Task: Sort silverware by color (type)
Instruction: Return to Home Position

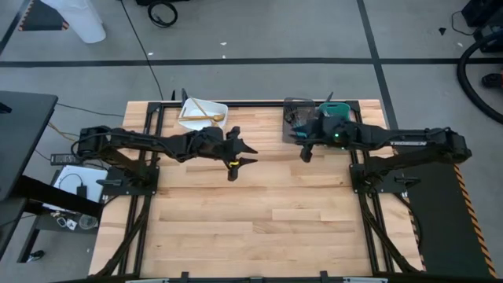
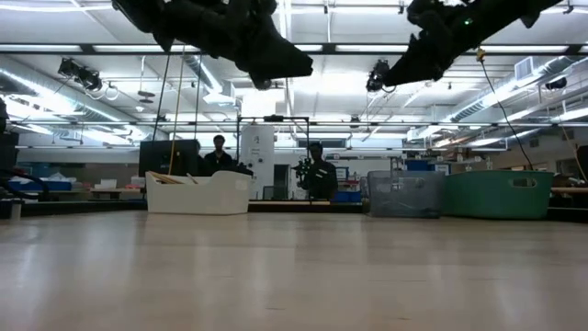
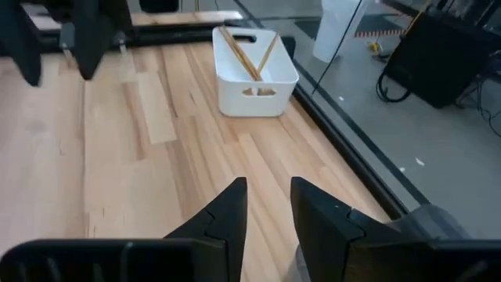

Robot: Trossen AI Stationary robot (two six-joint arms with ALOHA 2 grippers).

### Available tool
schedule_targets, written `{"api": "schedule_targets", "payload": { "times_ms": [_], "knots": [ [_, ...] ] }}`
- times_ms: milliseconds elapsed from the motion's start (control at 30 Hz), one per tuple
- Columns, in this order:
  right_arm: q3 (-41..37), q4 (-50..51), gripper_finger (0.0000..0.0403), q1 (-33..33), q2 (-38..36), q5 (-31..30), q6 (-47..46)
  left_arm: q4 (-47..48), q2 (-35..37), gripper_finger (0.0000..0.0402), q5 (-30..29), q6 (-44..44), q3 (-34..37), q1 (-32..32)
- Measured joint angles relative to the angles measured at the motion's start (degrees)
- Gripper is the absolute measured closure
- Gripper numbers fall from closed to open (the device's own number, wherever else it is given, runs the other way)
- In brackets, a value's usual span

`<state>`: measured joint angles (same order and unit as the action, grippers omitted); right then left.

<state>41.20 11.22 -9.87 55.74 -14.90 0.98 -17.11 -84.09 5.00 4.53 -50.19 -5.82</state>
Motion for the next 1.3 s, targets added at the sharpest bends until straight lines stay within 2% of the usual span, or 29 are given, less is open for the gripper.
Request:
{"api": "schedule_targets", "payload": {
  "times_ms": [300, 533, 833, 967, 1133, 1300],
  "knots": [
    [-6.1, -2.6, 0.0298, 0.0, -10.8, 4.2, 0.7, 1.0, 0.6, 0.026, -1.7, 0.9, 0.0, -0.8],
    [-9.2, -3.6, 0.0298, 0.0, -17.5, 4.5, 0.5, 1.2, 0.6, 0.026, -2.3, 0.6, 0.0, -0.7],
    [-9.3, -3.9, 0.0298, 0.0, -20.2, 7.4, 0.9, 1.2, -1.1, 0.026, -2.5, 0.6, 0.0, 1.6],
    [-9.3, -4.0, 0.0298, 0.0, -20.6, 8.6, 1.6, 4.3, -0.8, 0.026, -6.1, 1.1, 0.0, 1.6],
    [-9.3, -3.5, 0.0298, 0.0, -22.9, 8.6, 1.7, 9.4, 5.2, 0.026, -10.6, 2.2, -0.1, 1.6],
    [-9.3, -3.5, 0.0298, 0.1, -26.8, 8.6, 2.0, 14.8, 11.0, 0.026, -11.7, 2.7, 0.0, 1.2]
  ]
}}
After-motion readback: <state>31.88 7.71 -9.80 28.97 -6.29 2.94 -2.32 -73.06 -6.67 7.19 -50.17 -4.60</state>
